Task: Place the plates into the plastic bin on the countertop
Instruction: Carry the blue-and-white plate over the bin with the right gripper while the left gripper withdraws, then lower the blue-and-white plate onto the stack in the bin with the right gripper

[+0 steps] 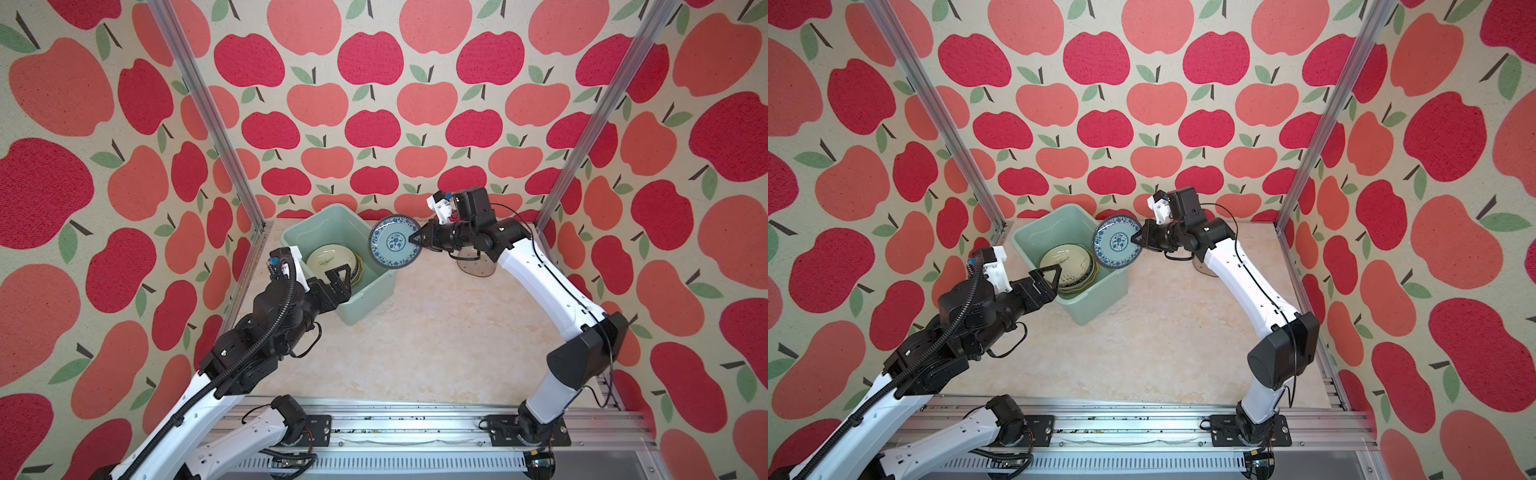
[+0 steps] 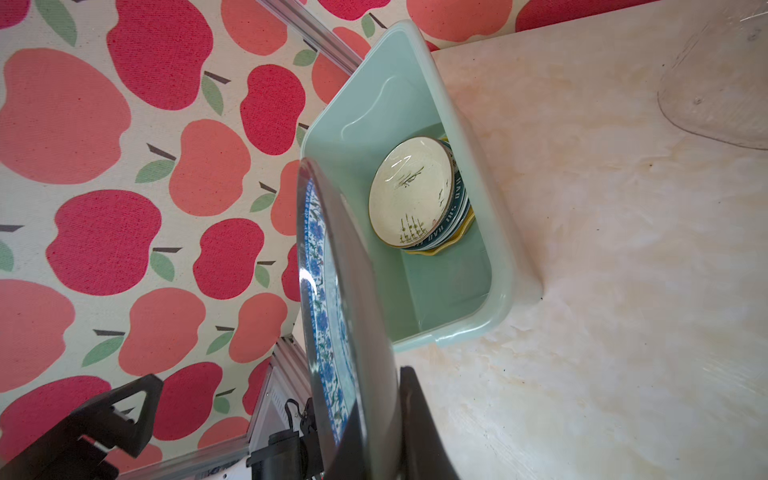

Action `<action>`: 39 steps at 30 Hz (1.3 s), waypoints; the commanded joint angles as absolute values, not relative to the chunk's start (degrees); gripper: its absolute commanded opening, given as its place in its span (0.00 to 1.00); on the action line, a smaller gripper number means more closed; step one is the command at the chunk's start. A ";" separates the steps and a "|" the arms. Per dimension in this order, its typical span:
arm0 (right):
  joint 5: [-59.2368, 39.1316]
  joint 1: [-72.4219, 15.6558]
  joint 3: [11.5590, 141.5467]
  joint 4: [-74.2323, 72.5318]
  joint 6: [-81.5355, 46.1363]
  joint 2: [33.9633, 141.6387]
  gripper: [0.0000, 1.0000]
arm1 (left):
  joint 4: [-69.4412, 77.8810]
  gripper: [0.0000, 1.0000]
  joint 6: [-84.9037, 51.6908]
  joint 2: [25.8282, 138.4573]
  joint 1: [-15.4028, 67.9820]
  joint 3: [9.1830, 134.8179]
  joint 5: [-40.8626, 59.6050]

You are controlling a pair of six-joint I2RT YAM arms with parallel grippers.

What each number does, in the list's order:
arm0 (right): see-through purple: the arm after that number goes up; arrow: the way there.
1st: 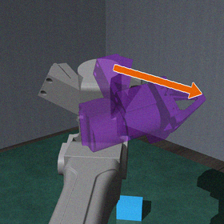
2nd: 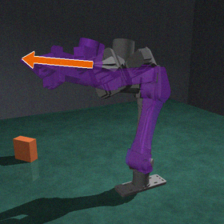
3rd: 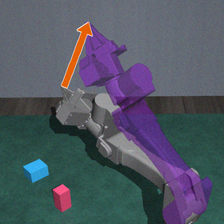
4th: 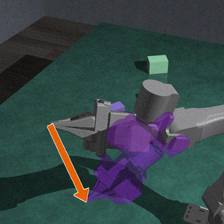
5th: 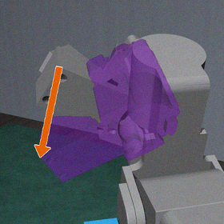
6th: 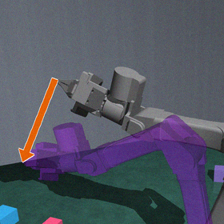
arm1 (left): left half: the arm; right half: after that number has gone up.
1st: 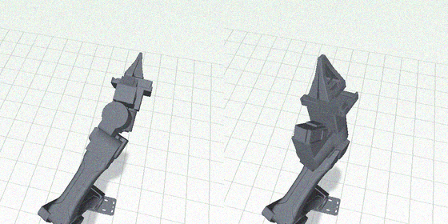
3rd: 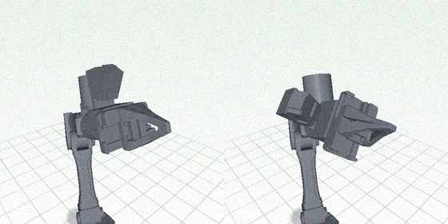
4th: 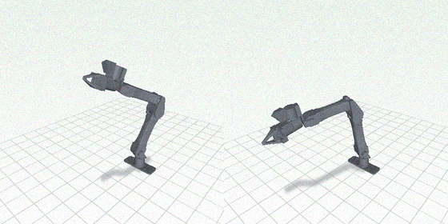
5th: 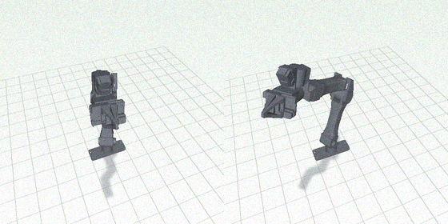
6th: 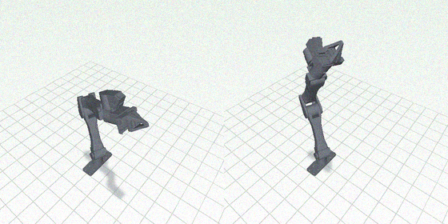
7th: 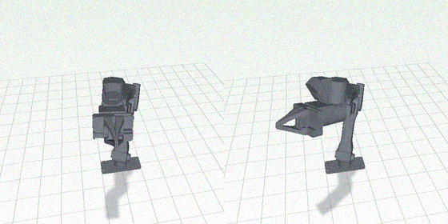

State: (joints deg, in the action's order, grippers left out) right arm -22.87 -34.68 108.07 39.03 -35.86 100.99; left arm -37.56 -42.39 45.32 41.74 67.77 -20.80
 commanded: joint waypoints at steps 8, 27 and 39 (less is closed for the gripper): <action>-6.69 -42.52 138.76 48.82 -41.41 123.78 0.00 | -47.18 0.99 -31.94 49.04 37.95 74.20 -28.13; 1.75 -50.44 148.67 32.53 -41.15 144.50 0.00 | -50.63 0.99 -30.39 44.41 29.48 69.87 -20.18; 2.02 -50.80 149.72 25.02 -45.03 149.94 0.00 | -51.19 0.99 -31.24 46.01 28.30 71.00 -17.58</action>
State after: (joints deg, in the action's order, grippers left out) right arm 1.06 -50.78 147.22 29.10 -43.20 148.16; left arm -49.58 -31.44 45.80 28.64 70.30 -18.55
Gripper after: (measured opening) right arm 0.107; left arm 0.993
